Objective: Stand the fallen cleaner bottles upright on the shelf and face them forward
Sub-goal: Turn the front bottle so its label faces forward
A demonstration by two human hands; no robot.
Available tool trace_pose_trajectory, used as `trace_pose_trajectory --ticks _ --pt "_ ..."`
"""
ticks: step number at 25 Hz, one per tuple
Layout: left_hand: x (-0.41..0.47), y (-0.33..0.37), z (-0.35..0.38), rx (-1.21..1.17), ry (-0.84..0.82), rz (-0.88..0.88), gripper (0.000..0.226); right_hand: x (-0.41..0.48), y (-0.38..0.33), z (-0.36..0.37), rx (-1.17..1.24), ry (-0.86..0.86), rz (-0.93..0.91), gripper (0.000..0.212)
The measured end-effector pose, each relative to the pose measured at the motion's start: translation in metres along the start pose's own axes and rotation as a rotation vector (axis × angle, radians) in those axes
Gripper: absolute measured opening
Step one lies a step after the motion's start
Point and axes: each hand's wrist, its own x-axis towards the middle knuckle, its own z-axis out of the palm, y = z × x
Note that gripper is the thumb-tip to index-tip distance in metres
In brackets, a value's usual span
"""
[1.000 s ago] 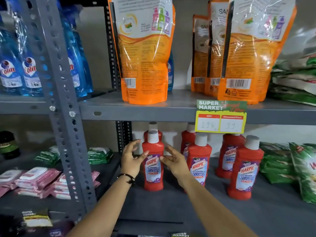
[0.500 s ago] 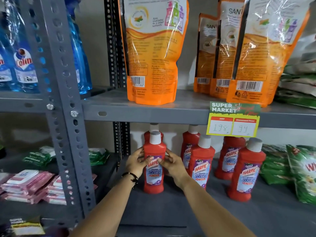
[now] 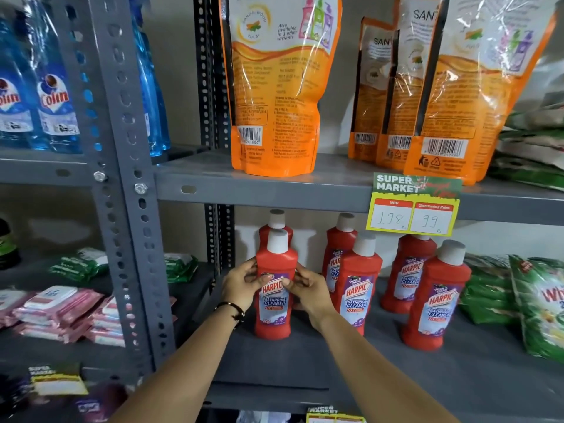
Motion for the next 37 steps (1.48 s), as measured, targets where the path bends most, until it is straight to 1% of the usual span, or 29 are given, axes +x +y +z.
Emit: trace_pose_trajectory --ticks 3,5,9,13,17,22,29,32,37 --pt "-0.010 0.004 -0.003 -0.040 -0.026 -0.001 0.040 -0.007 0.001 0.000 -0.018 0.002 -0.020 0.042" --pt "-0.018 0.006 -0.004 -0.056 -0.043 0.003 0.037 -0.012 0.002 0.001 -0.034 0.009 -0.024 0.043" --pt "-0.028 0.010 -0.008 -0.049 -0.059 0.025 0.042 -0.023 0.000 0.005 -0.009 0.006 -0.015 0.039" --pt "-0.042 0.012 -0.013 -0.057 -0.046 0.017 0.042 -0.035 0.001 0.008 0.022 -0.015 -0.026 0.037" --pt "-0.056 0.016 -0.015 -0.072 -0.044 0.018 0.042 -0.047 -0.001 0.011 0.033 -0.013 -0.025 0.040" --pt "-0.066 0.017 -0.018 -0.036 -0.050 0.035 0.040 -0.057 -0.004 0.012 -0.001 0.000 -0.004 0.040" --pt "-0.072 0.017 -0.020 -0.026 -0.056 0.052 0.030 -0.064 -0.005 0.013 -0.021 -0.006 -0.009 0.043" --pt "-0.075 0.017 -0.020 -0.028 -0.060 0.052 0.029 -0.066 -0.005 0.013 -0.017 -0.013 -0.005 0.043" --pt "-0.077 0.022 -0.018 0.003 -0.051 0.047 0.034 -0.066 -0.006 0.012 -0.026 -0.015 0.005 0.043"
